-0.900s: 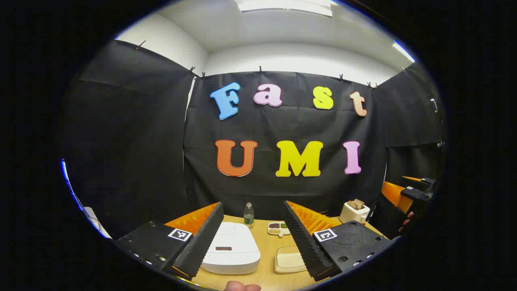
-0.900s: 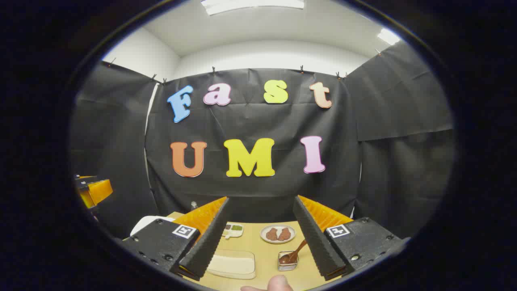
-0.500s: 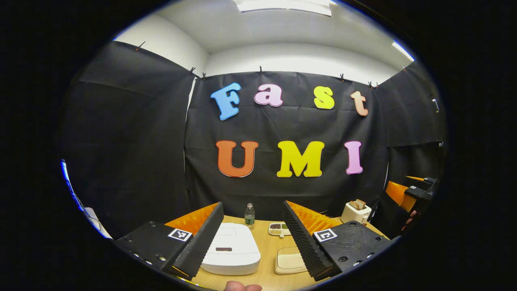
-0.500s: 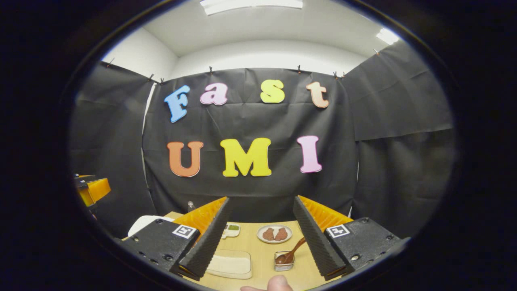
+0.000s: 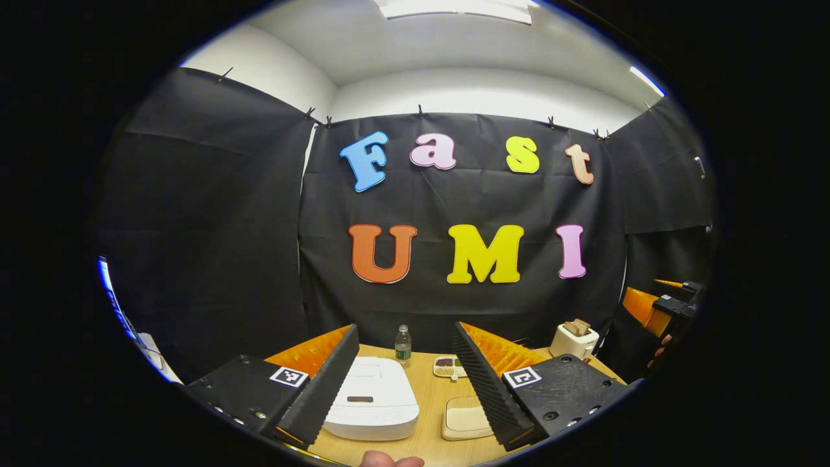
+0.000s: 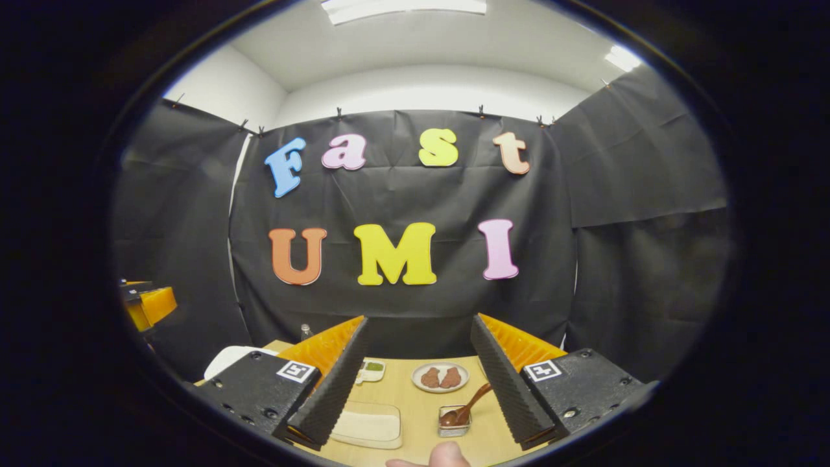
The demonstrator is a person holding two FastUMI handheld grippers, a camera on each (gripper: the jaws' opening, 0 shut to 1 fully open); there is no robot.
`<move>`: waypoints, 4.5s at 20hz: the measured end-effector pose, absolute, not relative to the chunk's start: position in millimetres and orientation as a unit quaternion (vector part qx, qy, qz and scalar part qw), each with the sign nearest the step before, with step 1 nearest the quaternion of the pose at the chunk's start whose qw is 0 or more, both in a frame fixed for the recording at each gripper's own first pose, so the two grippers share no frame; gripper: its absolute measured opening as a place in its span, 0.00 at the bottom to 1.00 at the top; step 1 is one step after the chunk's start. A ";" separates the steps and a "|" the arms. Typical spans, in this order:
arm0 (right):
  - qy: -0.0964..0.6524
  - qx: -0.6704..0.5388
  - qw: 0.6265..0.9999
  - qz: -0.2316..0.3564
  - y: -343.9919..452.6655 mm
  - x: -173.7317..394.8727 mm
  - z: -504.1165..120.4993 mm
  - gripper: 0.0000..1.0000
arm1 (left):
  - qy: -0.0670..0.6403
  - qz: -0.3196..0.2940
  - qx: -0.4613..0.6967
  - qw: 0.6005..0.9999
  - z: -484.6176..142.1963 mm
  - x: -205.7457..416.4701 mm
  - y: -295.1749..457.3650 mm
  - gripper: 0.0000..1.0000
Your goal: Close the left gripper, press the button to open the rice cooker; take a wooden spoon from the chopstick holder with the right hand, scoop a spoonful of rice and pour it into the rice cooker, then put the wooden spoon back into the chopstick holder.
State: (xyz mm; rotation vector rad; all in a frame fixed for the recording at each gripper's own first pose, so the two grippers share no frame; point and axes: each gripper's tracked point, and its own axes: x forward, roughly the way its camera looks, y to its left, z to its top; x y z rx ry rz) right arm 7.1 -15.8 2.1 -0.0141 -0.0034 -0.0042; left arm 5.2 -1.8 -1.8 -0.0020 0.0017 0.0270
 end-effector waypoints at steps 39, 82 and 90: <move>0.116 -0.003 0.993 -0.008 -47.3 94.6 -104.7 1.00 | 0.375 0.043 -0.129 0.917 -261.0 123.5 103.3 0.00; 0.126 0.029 0.991 -0.020 -108.4 51.7 -106.4 1.00 | 0.006 0.058 -0.021 0.998 -30.0 82.4 66.9 0.94; 0.193 0.051 0.980 -0.003 -132.6 82.9 -184.7 1.00 | 0.004 0.033 -0.013 0.999 -31.4 73.3 14.3 0.94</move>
